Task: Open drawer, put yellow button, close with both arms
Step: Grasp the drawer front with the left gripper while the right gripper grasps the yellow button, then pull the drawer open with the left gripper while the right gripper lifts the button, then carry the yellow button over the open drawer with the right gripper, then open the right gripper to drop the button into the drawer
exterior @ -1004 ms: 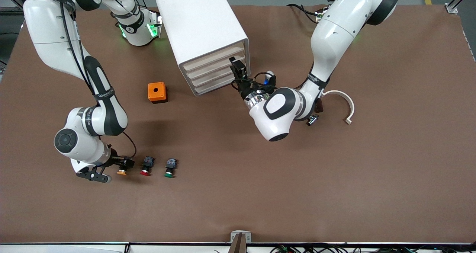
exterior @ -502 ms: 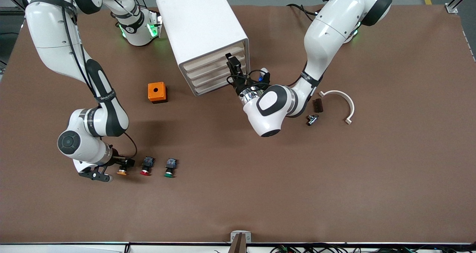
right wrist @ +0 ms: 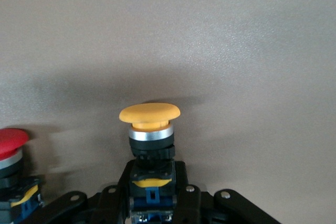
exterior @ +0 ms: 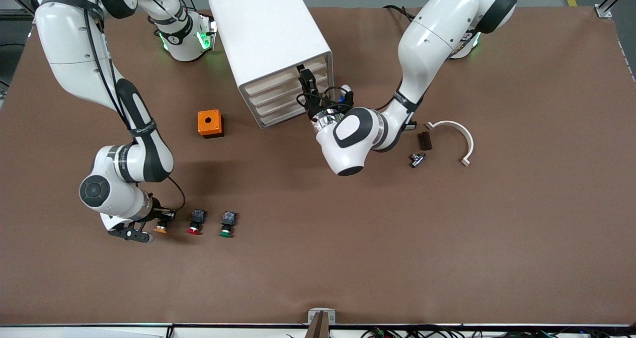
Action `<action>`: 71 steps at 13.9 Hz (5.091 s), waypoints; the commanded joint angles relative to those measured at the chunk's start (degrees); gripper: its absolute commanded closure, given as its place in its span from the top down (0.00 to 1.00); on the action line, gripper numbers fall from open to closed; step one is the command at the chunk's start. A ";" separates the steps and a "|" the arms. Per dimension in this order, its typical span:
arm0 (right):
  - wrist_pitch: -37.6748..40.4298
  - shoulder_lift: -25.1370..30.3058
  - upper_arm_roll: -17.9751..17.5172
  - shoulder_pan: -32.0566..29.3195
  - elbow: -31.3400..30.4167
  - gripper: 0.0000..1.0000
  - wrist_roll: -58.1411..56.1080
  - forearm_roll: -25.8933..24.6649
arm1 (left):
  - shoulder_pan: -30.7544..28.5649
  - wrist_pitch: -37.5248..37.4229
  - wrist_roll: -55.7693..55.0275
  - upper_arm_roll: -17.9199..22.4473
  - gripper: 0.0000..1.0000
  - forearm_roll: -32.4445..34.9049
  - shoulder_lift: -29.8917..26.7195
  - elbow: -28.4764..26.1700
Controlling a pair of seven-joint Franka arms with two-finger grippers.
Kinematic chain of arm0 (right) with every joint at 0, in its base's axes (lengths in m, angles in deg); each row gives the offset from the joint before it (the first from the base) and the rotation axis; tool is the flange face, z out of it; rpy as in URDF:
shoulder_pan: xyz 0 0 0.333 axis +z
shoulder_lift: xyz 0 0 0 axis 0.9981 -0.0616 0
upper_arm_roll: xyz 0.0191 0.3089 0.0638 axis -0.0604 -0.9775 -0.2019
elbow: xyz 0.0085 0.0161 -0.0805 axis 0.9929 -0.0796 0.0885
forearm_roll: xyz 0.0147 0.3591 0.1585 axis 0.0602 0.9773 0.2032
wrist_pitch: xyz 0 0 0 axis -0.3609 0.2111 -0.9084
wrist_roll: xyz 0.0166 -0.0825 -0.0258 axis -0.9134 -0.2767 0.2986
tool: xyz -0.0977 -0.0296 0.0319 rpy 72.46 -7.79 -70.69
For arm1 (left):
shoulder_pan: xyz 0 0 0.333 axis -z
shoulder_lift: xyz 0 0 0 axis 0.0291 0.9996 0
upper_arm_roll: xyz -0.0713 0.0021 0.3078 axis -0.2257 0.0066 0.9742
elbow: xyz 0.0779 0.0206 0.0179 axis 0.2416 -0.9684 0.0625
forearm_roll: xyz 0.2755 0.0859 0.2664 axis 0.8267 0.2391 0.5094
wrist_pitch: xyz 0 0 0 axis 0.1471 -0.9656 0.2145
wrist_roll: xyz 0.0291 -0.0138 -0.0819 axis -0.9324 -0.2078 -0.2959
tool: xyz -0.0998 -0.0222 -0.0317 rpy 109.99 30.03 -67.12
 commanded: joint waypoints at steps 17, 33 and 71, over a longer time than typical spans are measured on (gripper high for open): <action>24.22 18.03 -1.59 7.36 1.40 0.00 26.00 2.91 | 0.22 0.35 4.49 -0.01 0.11 -1.46 1.00 -0.22; 26.43 29.65 -1.59 34.68 -4.93 0.00 76.79 5.82 | -12.09 0.44 5.45 0.08 0.15 -1.28 1.44 0.22; 50.39 27.54 -0.98 18.12 14.39 1.00 27.57 1.68 | -5.25 23.10 81.48 5.62 0.99 38.67 -12.53 7.52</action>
